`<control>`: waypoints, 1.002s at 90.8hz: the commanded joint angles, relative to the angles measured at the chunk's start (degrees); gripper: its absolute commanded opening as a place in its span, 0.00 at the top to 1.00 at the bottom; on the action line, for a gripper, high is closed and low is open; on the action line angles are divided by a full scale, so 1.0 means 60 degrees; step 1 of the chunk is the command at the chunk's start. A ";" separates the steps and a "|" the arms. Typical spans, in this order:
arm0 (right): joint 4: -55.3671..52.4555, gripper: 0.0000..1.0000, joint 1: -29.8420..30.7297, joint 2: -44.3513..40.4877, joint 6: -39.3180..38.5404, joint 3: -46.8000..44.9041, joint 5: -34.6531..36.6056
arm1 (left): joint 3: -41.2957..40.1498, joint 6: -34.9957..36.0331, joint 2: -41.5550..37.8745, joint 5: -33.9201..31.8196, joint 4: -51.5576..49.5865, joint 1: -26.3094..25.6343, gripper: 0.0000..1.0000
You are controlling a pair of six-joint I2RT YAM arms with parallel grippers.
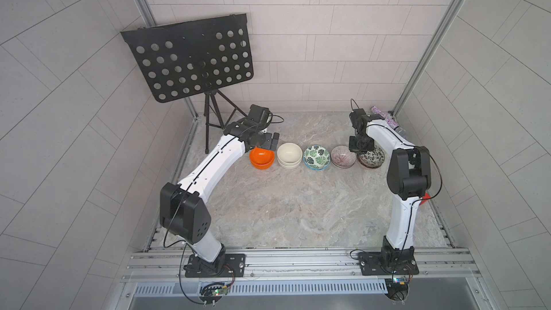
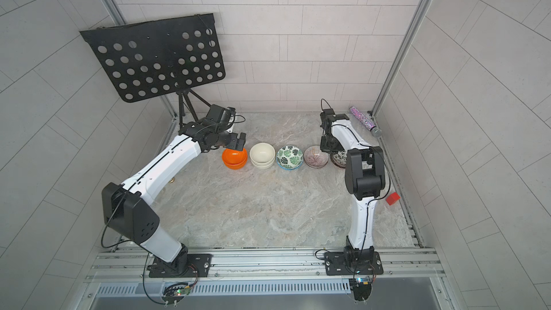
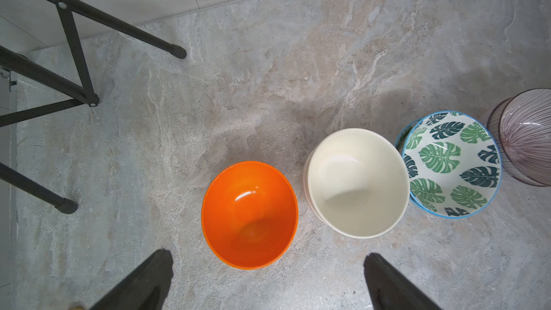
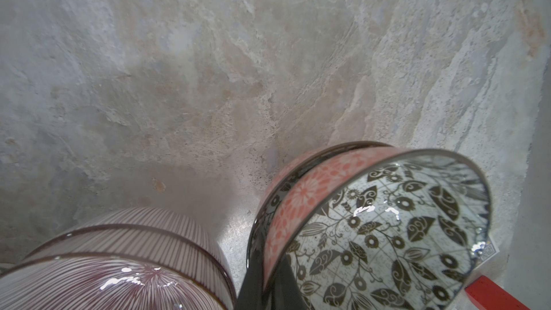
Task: Stack the bowls
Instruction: Place the bowl in the bowl.
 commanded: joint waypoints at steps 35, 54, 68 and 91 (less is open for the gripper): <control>0.0118 0.83 -0.0003 -0.0299 0.0088 -0.0218 0.0197 | 0.0316 0.0034 -0.0024 0.0145 -0.0152 -0.0012 0.00; 0.0030 0.77 -0.0046 -0.0688 0.0106 -0.0033 0.0199 | 0.0351 0.0036 -0.0121 0.0198 -0.0087 -0.0012 0.00; 0.0178 0.83 -0.0098 -0.0879 0.0098 0.0063 -0.0117 | 0.0434 0.0032 -0.0118 0.0277 -0.0101 -0.0013 0.00; 0.0264 0.92 -0.0112 -0.0664 0.0084 -0.0012 -0.0345 | 0.0380 0.0032 -0.0056 0.0262 -0.0117 -0.0017 0.00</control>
